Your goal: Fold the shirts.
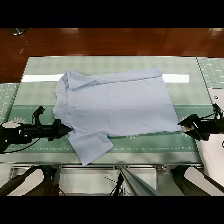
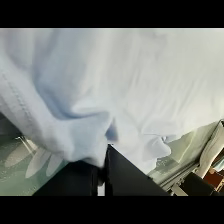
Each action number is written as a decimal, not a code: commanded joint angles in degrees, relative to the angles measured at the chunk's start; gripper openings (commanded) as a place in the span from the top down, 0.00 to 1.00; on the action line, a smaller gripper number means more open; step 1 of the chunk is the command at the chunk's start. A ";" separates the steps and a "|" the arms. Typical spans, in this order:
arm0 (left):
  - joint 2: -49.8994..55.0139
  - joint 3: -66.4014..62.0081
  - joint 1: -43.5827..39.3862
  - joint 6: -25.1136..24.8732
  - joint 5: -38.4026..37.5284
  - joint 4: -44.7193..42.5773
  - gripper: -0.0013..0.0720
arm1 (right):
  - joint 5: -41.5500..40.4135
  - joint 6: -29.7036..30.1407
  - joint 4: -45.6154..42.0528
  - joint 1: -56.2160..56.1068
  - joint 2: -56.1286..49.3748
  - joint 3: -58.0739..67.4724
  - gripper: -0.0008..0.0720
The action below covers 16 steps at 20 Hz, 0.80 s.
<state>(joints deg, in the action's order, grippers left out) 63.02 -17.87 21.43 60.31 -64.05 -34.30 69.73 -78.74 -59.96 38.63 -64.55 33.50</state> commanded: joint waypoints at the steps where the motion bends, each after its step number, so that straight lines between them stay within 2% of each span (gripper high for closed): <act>1: -0.04 -0.04 -0.04 -1.31 0.44 0.28 0.95 | 1.03 0.52 0.52 -0.72 -6.40 2.14 0.13; 7: -0.04 -0.04 -0.04 -1.31 0.68 0.31 0.95 | -0.90 5.01 7.50 -0.81 -9.70 2.16 0.13; 10: -0.04 -0.04 -0.04 -1.31 0.70 0.31 0.95 | -3.85 5.40 8.35 -5.29 -10.54 2.45 0.14; 11: -0.04 -0.04 -0.04 -1.49 0.68 0.28 0.95 | -4.85 5.38 8.37 -7.52 -10.97 3.04 0.22; 12: -0.04 -0.04 -0.02 -2.32 0.59 0.17 0.95 | -5.25 5.40 8.31 -9.31 -11.32 3.96 0.53; 13: -0.04 -0.04 -0.02 -2.40 0.50 0.07 0.95 | -4.74 5.73 8.33 -11.02 -11.30 5.31 0.95; 16: -0.07 -2.86 -0.02 -2.38 -0.63 0.13 0.95 | 3.21 6.43 8.41 -14.40 -11.13 13.51 0.95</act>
<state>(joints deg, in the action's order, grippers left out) 63.02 -18.79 21.43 58.22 -63.81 -34.20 67.26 -72.97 -52.58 27.68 -75.59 41.32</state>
